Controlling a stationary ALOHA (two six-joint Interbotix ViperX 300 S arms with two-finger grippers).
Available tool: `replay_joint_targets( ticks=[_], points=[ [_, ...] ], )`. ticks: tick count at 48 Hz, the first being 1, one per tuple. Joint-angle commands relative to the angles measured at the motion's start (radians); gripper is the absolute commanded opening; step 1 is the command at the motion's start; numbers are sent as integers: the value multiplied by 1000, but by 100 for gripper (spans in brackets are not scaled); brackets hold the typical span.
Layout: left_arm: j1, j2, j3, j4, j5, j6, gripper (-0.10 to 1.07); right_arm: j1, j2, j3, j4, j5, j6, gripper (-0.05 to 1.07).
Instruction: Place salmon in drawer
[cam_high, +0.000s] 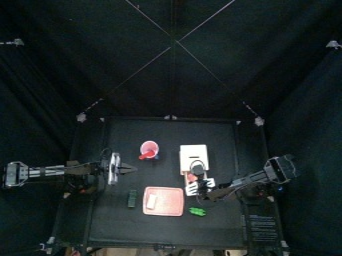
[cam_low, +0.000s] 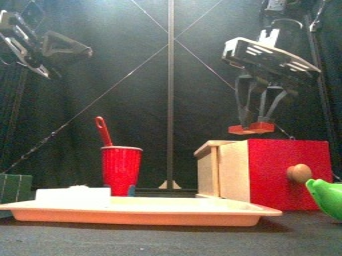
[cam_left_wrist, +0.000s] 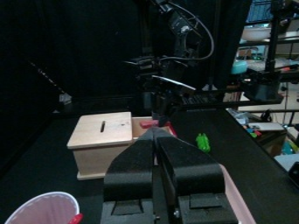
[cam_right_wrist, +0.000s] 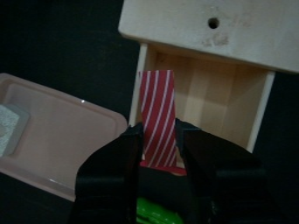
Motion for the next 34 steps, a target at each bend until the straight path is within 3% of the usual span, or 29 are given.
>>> replay_joint_targets(
  ticks=[1, 21, 34],
  points=[
    [3, 2, -11, -15, -5, 2, 39, -6, -31, -2, -8, 0, 0, 67],
    [3, 2, -9, -26, -3, 2, 39, -26, -17, 11, 31, 6, -12, 67],
    [3, 2, -9, -26, -3, 2, 39, -18, -15, 32, -21, 6, -14, 67]
  ],
)
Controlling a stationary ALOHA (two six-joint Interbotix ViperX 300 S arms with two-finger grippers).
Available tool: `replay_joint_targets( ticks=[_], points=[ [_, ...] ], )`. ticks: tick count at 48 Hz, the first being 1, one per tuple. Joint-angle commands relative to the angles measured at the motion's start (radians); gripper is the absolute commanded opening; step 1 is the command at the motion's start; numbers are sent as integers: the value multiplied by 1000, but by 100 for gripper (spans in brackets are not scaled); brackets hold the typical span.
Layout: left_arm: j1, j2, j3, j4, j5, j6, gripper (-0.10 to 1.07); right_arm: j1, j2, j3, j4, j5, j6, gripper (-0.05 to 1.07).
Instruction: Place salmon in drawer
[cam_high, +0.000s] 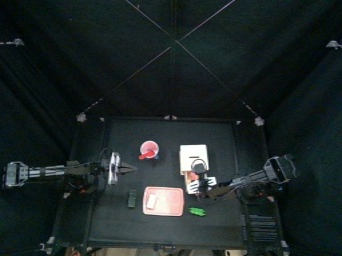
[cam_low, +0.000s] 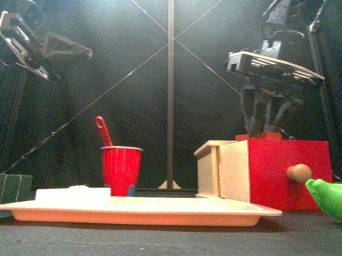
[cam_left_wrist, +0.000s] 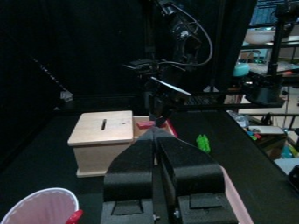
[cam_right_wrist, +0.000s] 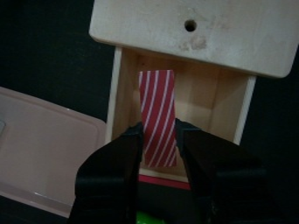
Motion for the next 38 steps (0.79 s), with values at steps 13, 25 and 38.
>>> replay_joint_targets(
  ticks=[13, 25, 38],
  points=[
    [2, 2, -12, -3, -3, 0, 39, 3, -15, 3, -48, 3, 0, 68],
    [2, 2, -12, -3, -3, 0, 39, 3, -15, 5, -51, -5, 2, 76],
    [2, 2, -12, -3, -3, 0, 39, 3, -14, 2, -43, -6, 3, 84]
  ],
)
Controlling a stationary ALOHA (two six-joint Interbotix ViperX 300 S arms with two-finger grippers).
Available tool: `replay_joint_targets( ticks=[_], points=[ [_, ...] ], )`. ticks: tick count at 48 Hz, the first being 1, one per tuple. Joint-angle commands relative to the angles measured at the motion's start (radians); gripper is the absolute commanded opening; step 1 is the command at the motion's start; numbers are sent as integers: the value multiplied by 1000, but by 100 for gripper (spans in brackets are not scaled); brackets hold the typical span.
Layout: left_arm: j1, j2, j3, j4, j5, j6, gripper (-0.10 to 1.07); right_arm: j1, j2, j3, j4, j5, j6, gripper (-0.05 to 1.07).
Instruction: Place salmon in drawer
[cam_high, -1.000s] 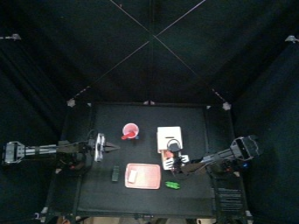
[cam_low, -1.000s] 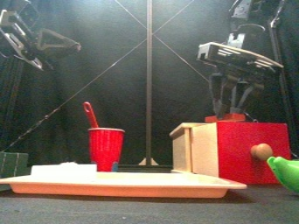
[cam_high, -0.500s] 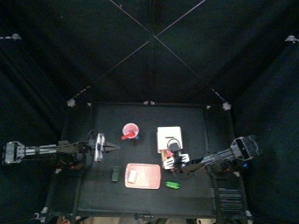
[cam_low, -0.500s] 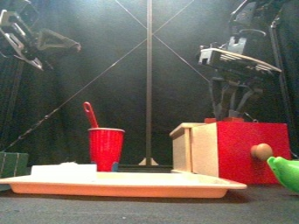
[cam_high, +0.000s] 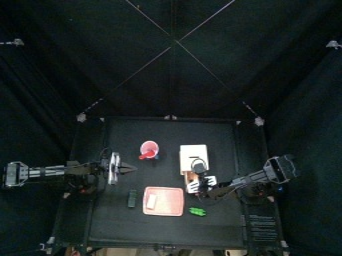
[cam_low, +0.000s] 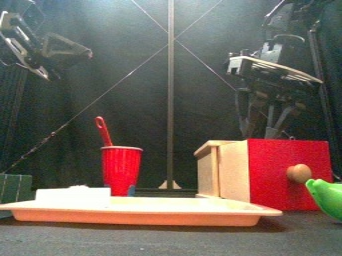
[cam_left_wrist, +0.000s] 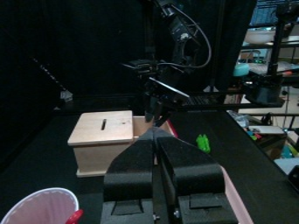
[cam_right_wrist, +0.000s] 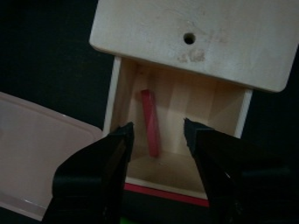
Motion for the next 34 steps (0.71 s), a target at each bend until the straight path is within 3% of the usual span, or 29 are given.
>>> replay_joint_targets(
  ticks=[1, 34],
  points=[
    [2, 2, -12, -2, -3, 2, 39, 2, -15, -15, 0, -2, 2, 84],
    [2, 2, -12, -2, 3, 2, 39, -3, -15, -17, -8, -41, -2, 84]
  ],
)
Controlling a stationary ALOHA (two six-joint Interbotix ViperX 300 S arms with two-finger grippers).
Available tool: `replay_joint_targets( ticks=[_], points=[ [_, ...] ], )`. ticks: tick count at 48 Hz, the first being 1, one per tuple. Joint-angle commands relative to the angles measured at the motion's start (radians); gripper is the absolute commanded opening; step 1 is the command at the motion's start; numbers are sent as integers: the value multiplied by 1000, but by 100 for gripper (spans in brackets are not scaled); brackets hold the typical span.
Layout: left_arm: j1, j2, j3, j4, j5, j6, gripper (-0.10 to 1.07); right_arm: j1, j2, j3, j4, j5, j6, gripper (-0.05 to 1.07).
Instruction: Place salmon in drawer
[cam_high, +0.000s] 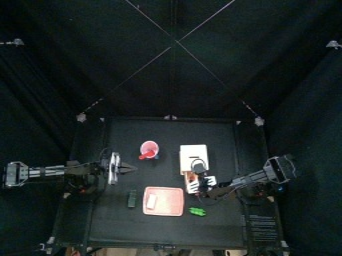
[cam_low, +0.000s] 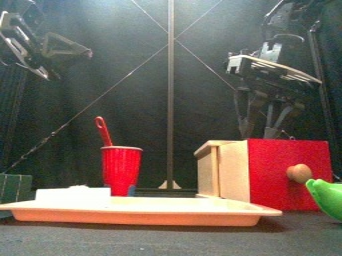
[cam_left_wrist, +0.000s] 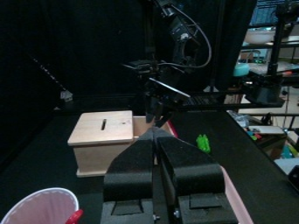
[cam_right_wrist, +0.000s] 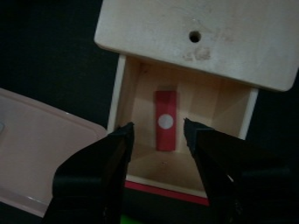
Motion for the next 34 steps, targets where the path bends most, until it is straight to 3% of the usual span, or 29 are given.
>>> replay_joint_targets(
  ticks=[1, 22, 34],
  points=[
    [2, 2, -12, -3, 2, 2, 39, -6, -15, -15, -8, -25, -2, 84],
    [5, 2, -17, -3, 8, 5, 39, -5, -26, -5, -15, -44, -2, 84],
    [15, 2, -23, -3, 6, 5, 41, 2, -94, 5, -72, -41, 0, 84]
  ],
)
